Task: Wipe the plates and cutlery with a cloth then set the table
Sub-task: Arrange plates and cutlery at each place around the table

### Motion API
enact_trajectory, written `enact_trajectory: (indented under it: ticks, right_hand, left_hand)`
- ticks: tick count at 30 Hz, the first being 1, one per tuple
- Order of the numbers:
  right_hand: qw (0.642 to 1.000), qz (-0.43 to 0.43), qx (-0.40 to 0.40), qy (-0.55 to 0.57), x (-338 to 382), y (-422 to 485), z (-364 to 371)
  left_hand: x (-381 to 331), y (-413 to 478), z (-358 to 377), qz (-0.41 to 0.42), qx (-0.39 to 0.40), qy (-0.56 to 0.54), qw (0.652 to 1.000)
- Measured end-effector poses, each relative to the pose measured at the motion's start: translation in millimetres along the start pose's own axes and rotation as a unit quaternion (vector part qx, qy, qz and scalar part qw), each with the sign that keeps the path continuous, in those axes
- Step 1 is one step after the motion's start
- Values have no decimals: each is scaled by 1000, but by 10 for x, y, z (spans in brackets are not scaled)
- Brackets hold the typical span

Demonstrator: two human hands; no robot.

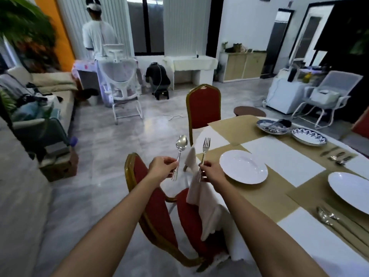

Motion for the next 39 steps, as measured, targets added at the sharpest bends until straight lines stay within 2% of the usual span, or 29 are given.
enact_trajectory:
  ticks: [3,7,11,20,27,35,39]
  right_hand:
    - [998,10,-52,18,-98,45,107]
    - [993,0,-119,-13,-192,59,57]
    - [974,-5,-226,-3,-258,230,-135]
    - [917,-12,-398,-1,-530,950,-263]
    - [891,6,-454,2,-577,1261,-272]
    - [845,11,-535,13,-716,1573,-421]
    - [827,34,-561,18,-744,1680,-349]
  left_hand:
    - [-11,308,-77,18,72,24,997]
    - [18,657,2,24,175,29,984]
    - [-64,1130,194,42,250,47,966]
    - [-181,2282,758,86,335,77,935]
    - [-184,2871,1278,96,384,114,911]
    - [5,3394,2329,87,470,148,866]
    - [181,3617,2648,121,488,198,841]
Point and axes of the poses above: each hand's wrist, its own y-axis towards the middle knuckle, its own z-axis out of the palm, x = y × z, the point moved 7 cm from there along y, towards the middle knuckle, and after that the axes turned 14 degrees about y, right-handed, at the moved point
